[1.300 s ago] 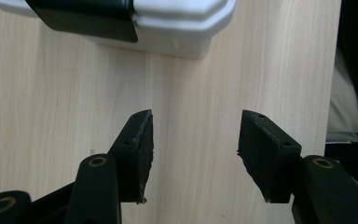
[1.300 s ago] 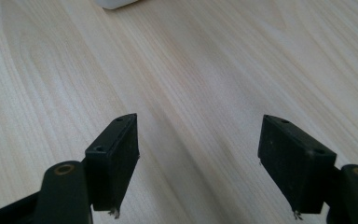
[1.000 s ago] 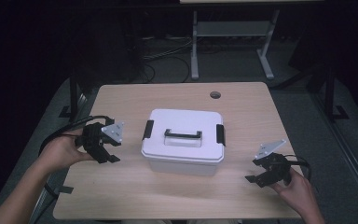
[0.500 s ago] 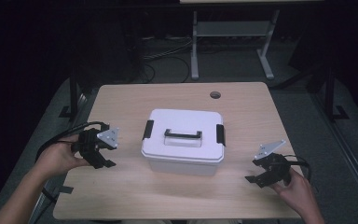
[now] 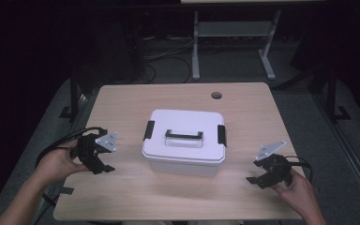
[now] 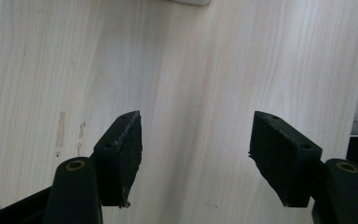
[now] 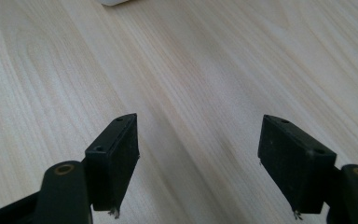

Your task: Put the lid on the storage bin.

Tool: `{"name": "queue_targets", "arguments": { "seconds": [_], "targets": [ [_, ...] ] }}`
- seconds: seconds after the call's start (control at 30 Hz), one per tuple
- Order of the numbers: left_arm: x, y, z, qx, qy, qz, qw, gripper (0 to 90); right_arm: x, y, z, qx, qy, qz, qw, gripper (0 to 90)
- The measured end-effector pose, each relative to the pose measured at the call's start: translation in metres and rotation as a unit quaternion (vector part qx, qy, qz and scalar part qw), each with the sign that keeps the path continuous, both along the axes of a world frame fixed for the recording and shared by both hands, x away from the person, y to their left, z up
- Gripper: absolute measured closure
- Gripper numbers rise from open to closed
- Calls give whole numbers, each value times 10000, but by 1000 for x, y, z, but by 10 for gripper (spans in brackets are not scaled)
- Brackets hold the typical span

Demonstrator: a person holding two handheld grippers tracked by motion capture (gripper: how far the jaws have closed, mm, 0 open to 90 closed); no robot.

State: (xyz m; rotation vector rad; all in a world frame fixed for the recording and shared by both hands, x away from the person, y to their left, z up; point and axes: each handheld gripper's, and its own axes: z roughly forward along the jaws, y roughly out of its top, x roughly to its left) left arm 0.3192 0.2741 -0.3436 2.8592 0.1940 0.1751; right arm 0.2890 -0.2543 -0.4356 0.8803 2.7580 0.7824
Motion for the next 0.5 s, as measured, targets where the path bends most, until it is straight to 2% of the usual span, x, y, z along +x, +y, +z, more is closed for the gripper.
{"name": "queue_targets", "arguments": {
  "seconds": [0.5],
  "targets": [
    [-4,7,-15,11,-3,53,10000,316,0,0,-1,-6,-8,20,10000,283]
  ]
}}
